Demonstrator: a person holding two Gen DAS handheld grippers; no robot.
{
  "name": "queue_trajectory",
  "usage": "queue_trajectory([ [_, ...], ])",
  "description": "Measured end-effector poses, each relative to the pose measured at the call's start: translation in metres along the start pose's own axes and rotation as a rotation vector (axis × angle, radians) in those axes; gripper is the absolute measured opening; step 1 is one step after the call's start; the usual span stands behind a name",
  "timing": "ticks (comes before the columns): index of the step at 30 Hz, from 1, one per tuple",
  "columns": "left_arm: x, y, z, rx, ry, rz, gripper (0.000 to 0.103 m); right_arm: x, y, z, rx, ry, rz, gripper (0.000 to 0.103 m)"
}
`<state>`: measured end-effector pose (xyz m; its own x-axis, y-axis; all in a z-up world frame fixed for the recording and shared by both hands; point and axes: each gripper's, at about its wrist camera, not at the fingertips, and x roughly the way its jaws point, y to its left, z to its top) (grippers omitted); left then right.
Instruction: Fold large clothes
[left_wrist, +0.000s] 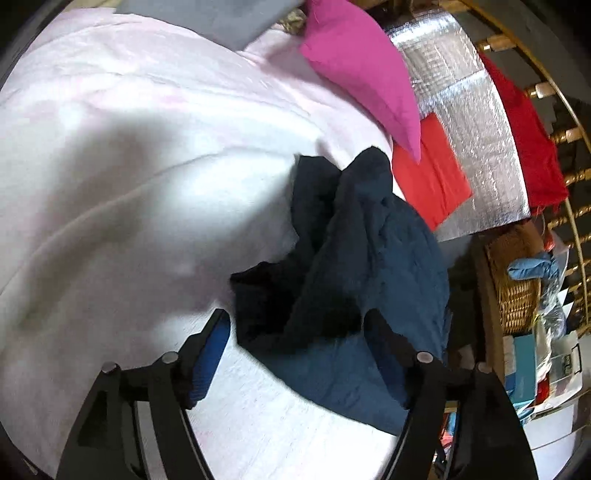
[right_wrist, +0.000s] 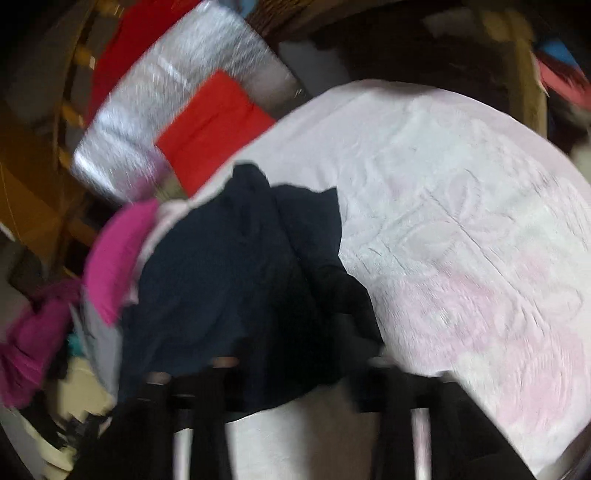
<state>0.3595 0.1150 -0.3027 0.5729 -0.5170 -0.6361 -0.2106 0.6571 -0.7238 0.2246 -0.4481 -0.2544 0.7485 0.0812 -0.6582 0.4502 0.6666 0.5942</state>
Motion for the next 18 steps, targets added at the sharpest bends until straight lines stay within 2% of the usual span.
queue_trajectory([
  [2,-0.008,0.006,-0.007,-0.019,0.011,-0.037,0.077,-0.017,-0.004,-0.003,0.036,-0.031,0.073,0.073],
  [4,-0.011,0.008,-0.012,-0.035,0.022,-0.060,0.078,-0.018,0.000,-0.005,0.050,-0.011,0.133,0.073],
  [6,-0.010,0.008,-0.014,-0.050,0.038,-0.078,0.080,-0.009,-0.002,-0.017,0.101,0.048,0.190,0.073],
  [8,0.000,0.005,-0.013,-0.061,0.049,-0.070,0.080,0.010,-0.002,-0.027,0.159,0.152,0.241,0.073],
  [10,0.007,0.002,-0.010,-0.078,0.046,-0.072,0.080,0.033,-0.003,-0.033,0.232,0.202,0.265,0.073],
  [13,0.021,0.000,-0.005,-0.109,0.038,-0.085,0.080,0.058,0.002,-0.035,0.275,0.222,0.244,0.073],
  [16,0.035,-0.002,-0.004,-0.117,0.045,-0.116,0.077,0.077,0.000,-0.038,0.352,0.202,0.258,0.073],
  [17,0.037,-0.002,-0.003,-0.120,0.043,-0.123,0.064,0.081,0.001,-0.037,0.358,0.187,0.258,0.073],
  [18,0.039,-0.004,-0.002,-0.110,0.033,-0.125,0.045,0.083,0.003,-0.036,0.351,0.173,0.254,0.067],
])
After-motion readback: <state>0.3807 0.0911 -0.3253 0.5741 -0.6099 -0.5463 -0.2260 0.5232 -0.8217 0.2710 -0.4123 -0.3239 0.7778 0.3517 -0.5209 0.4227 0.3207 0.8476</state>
